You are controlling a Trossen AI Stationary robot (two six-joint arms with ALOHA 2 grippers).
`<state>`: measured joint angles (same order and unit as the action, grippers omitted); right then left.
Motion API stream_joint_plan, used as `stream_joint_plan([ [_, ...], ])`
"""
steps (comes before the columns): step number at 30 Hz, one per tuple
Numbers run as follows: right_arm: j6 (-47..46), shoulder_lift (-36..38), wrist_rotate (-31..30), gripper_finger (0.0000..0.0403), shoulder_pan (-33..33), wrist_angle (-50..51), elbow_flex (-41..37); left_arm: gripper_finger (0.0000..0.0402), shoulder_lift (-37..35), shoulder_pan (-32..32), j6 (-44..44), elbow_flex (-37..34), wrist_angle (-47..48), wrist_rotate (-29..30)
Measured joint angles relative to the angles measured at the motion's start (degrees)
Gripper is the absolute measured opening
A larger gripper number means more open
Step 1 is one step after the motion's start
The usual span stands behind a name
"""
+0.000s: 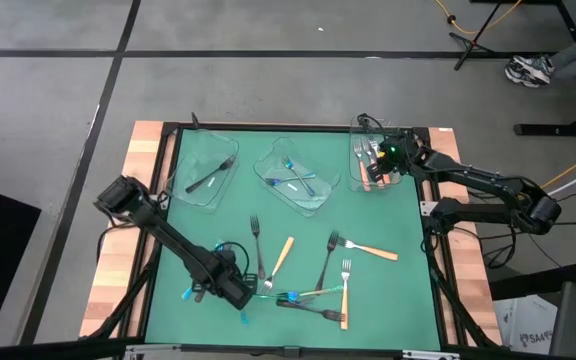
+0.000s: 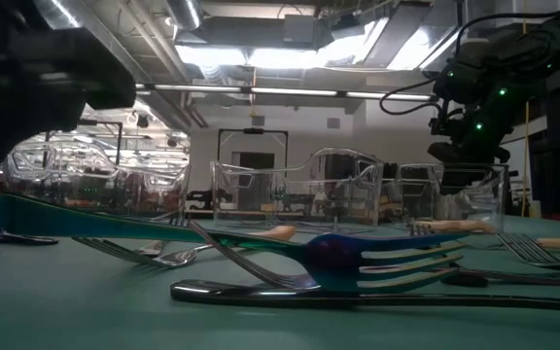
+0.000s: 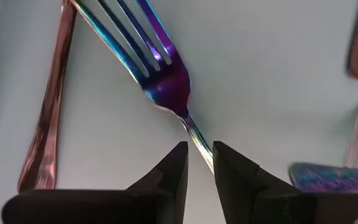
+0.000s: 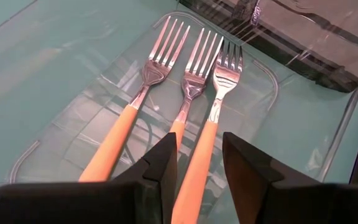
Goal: Sort silverware by color (type)
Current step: Put the blue fork into the center transparent bin
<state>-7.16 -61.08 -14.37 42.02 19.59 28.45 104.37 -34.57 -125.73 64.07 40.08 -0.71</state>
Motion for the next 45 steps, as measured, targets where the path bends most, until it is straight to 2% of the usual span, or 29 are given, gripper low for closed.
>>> stream_joint_plan([
  [19,0.0,0.0,0.1,0.0117,0.0,0.0,0.0,0.0068,2.2,0.0,0.1,0.1,0.0,0.6],
  [29,0.0,0.0,0.1,0.0117,0.0,-0.1,0.0,0.0011,2.3,0.0,0.4,0.1,0.2,0.5],
  [32,0.1,0.0,0.1,0.0117,0.0,-0.1,0.0,0.0008,2.3,0.0,0.4,0.1,0.2,0.5],
  [38,0.2,0.0,0.3,0.0117,0.0,1.4,3.1,0.0008,1.6,0.0,3.7,-0.1,0.1,0.7],
  [45,0.2,0.0,1.4,0.0117,0.0,3.0,9.1,0.0006,-2.2,-0.4,7.8,-0.2,0.0,4.6],
])
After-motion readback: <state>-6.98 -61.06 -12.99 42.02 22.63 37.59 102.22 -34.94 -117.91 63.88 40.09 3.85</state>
